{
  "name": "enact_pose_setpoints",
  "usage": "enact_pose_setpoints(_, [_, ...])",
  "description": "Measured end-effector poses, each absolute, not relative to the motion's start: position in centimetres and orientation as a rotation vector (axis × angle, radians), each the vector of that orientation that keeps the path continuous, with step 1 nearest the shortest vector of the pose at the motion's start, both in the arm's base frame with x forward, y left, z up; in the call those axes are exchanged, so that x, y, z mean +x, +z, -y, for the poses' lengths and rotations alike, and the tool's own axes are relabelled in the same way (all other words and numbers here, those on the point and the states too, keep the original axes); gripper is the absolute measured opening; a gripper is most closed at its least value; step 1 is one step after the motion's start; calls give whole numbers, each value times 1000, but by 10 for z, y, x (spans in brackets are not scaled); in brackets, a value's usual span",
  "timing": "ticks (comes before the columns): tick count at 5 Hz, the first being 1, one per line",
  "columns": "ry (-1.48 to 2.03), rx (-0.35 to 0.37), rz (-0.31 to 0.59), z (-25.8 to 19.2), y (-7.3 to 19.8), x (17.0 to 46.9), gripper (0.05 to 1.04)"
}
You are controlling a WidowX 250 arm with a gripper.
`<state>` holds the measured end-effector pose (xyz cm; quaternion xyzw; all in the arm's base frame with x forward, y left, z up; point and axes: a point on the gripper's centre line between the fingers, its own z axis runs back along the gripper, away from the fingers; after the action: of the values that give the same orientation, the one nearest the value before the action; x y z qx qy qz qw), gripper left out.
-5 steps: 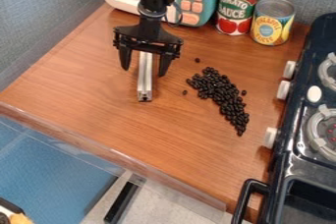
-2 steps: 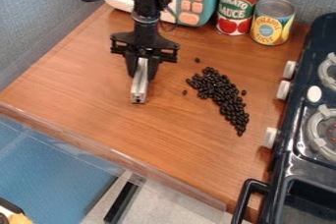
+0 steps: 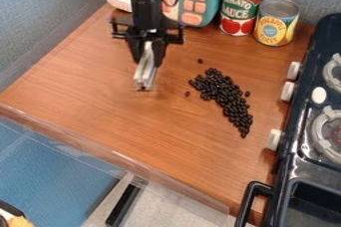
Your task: Sweep into pile
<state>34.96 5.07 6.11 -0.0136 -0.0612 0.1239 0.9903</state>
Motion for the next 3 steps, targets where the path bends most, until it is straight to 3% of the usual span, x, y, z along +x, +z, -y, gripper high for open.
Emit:
enact_pose_setpoints(1, [166,-94,153,-22,82,348,380])
enact_pose_setpoints(3, [-59,-140,201,32,84,345,380])
